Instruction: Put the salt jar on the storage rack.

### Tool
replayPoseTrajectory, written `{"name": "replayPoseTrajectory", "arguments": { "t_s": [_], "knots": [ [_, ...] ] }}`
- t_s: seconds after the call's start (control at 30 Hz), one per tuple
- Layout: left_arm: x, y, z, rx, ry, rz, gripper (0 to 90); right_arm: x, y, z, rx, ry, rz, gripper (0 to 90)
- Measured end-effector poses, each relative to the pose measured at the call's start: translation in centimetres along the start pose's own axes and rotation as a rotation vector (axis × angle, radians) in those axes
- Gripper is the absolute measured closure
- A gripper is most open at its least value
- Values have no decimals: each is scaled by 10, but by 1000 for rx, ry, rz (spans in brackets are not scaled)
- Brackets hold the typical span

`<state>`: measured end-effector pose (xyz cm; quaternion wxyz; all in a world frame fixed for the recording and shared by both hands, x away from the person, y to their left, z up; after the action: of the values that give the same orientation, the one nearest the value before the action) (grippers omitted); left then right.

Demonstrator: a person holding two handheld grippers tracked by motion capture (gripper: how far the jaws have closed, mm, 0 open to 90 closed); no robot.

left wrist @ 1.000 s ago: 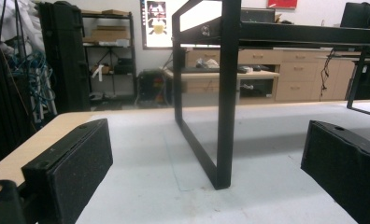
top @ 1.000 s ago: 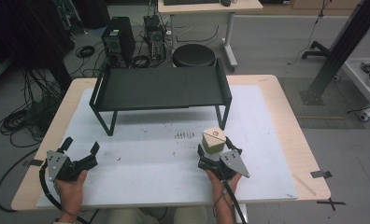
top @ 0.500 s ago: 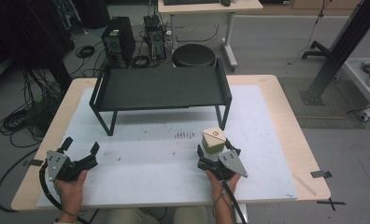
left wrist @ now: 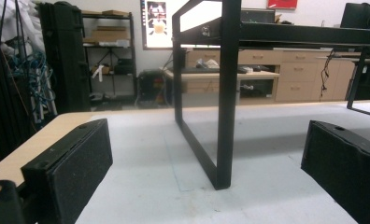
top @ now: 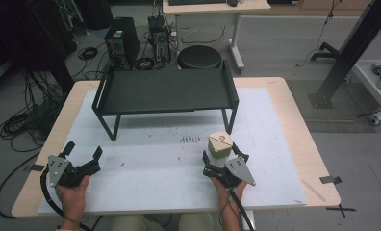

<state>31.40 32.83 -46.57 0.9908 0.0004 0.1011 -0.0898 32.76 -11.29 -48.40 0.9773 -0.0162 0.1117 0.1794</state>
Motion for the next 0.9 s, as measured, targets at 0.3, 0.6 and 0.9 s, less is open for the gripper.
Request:
{"name": "replayPoseTrajectory", "arguments": {
  "t_s": [0.3, 0.6, 0.9],
  "knots": [
    [0, 0, 0, 0, 0, 1, 23, 0, 0, 0, 1, -2, 2, 1],
    [0, 0, 0, -1, 1, 4, 23, 0, 0, 0, -1, -3, 0, 7],
    [0, 0, 0, 0, 0, 4, 23, 0, 0, 0, -1, -4, 0, 16]
  ]
}}
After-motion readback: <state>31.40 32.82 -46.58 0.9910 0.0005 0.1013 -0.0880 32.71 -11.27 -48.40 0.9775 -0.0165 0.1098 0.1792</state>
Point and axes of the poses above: each handheld gripper's, and its own axes: x roughly forward along the jaws, z roughly out of its top, y roughly to its left, the point moved 5 cm from there along x, roughly forward along the jaws, and after that the axes turned 12 degrees about y, right-handed, at the moved point
